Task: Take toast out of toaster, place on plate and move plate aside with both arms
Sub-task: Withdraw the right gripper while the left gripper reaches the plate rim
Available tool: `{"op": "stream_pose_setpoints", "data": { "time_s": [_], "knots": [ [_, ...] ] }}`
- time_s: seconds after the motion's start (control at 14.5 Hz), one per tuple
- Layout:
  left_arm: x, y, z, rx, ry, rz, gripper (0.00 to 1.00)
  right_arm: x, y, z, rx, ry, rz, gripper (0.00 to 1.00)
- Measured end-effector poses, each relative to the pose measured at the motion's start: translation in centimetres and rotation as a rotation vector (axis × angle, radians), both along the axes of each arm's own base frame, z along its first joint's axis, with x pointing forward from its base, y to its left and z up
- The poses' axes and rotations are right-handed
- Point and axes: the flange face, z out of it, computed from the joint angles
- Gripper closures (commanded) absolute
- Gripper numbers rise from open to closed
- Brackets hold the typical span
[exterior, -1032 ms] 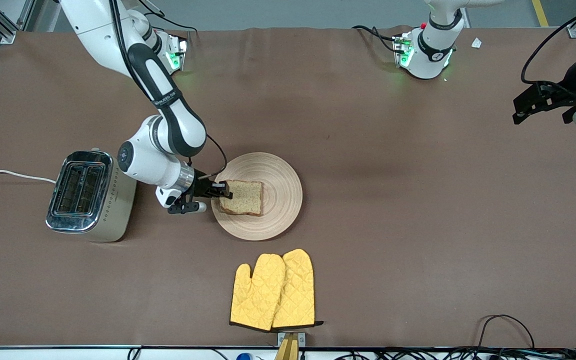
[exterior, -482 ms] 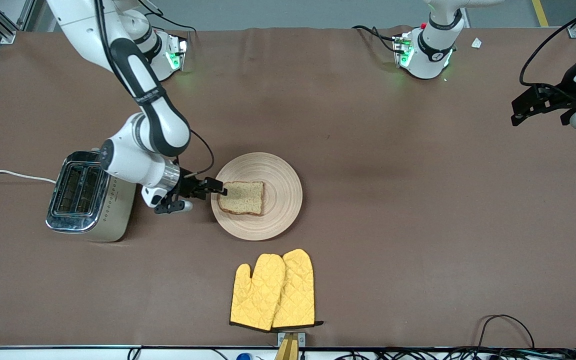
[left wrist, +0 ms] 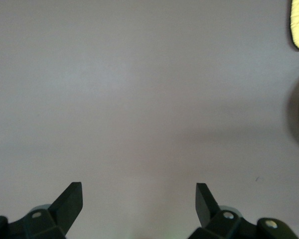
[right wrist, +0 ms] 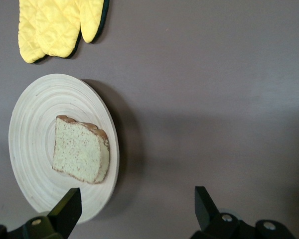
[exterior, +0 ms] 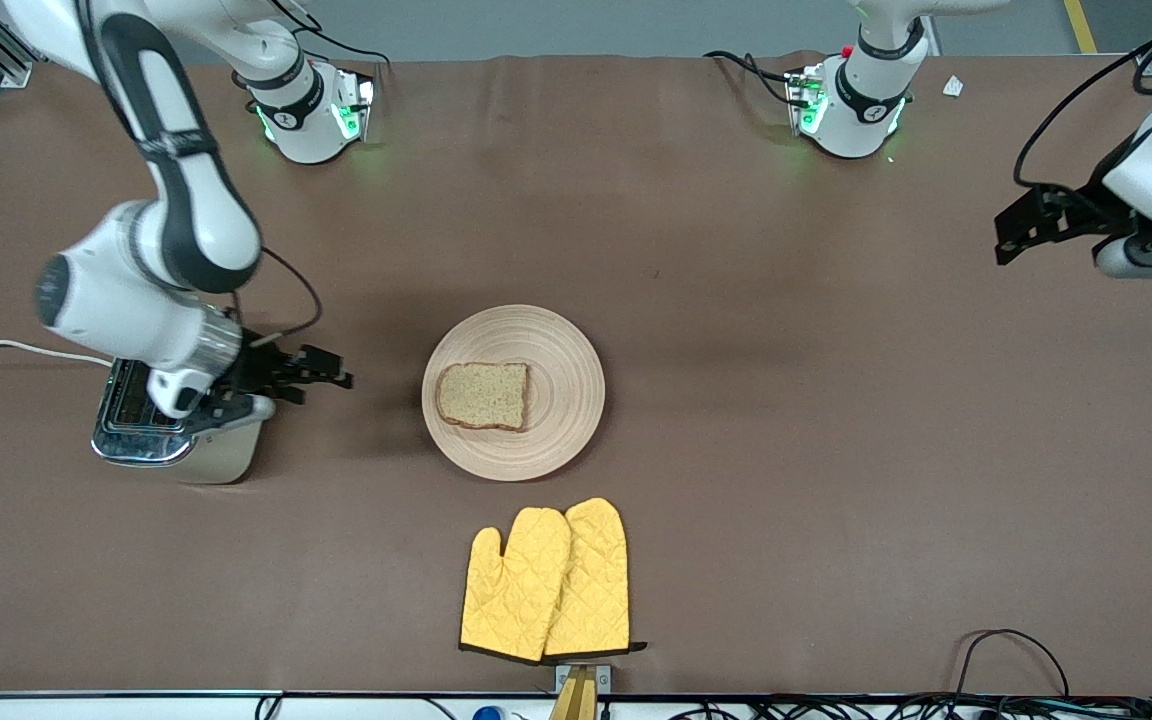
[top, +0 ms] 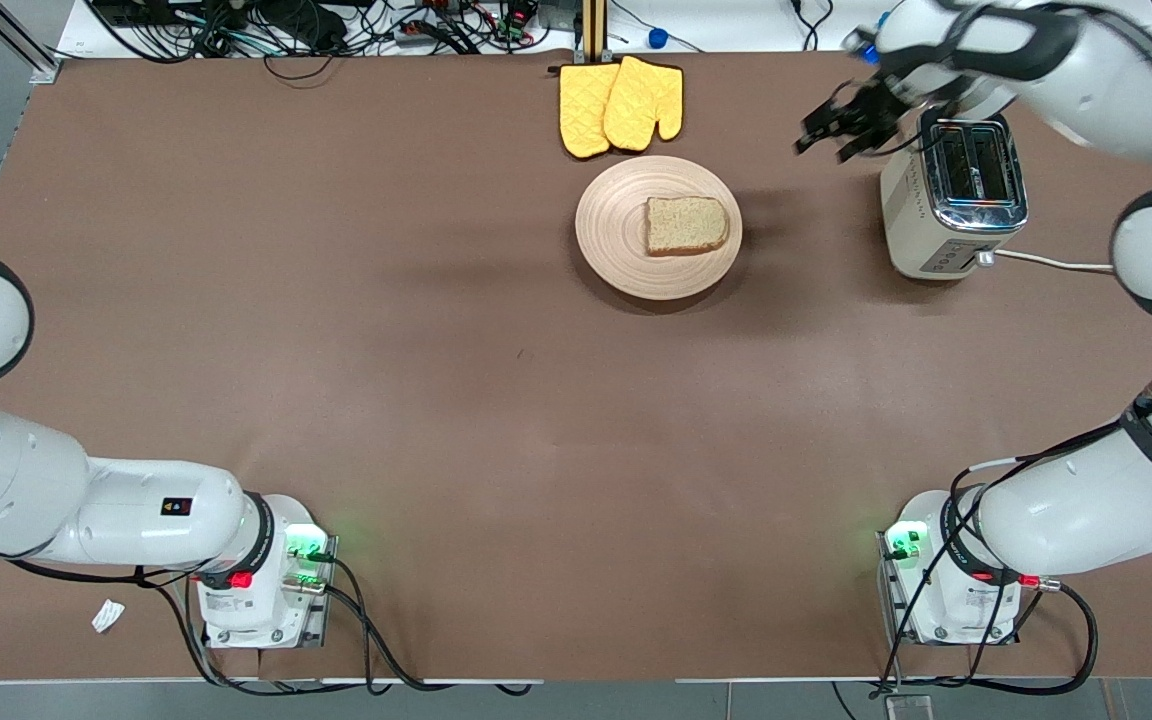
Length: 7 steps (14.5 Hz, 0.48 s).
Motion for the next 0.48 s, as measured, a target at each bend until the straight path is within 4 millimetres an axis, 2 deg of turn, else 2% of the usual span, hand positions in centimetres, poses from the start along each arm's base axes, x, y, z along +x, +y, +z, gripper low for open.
{"op": "stream_pose_setpoints", "data": {
  "time_s": [0.21, 0.48],
  "knots": [
    [2.3, -3.4, -3.7, -0.084, 0.019, -0.039, 0.0, 0.3, -5.0, 7.5, -0.085, -0.061, 0.033, 0.0],
    [5.9, -7.6, -11.3, -0.207, 0.074, -0.052, 0.0, -1.9, -11.3, 16.8, -0.186, -0.087, 0.041, 0.0]
  ]
}}
